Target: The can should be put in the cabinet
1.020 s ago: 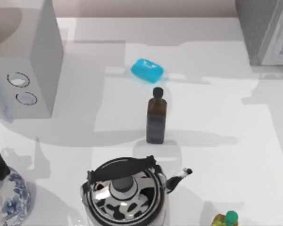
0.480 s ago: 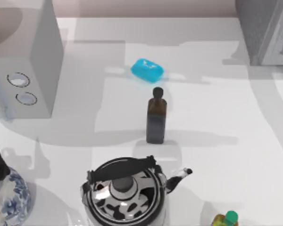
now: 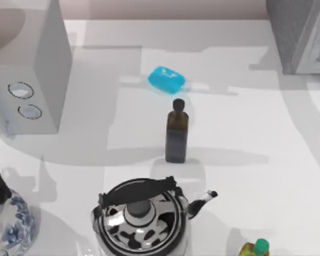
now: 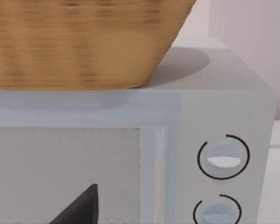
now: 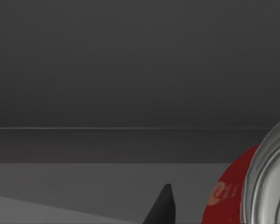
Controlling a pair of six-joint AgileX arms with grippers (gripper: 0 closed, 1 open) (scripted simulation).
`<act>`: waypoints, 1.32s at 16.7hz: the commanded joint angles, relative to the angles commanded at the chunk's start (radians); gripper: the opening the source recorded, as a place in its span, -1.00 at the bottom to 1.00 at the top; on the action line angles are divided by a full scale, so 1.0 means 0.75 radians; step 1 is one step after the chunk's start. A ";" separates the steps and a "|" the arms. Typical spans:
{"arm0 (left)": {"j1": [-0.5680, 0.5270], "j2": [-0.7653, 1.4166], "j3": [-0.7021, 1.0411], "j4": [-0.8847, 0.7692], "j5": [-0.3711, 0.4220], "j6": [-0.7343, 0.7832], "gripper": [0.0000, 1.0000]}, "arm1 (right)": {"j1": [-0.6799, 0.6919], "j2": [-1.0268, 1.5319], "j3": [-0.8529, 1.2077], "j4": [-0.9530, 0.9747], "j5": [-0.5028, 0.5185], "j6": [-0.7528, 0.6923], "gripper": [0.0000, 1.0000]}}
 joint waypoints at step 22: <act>0.000 0.000 0.000 0.000 0.000 0.000 1.00 | -0.111 1.013 1.358 -0.344 -0.096 -0.003 -1.00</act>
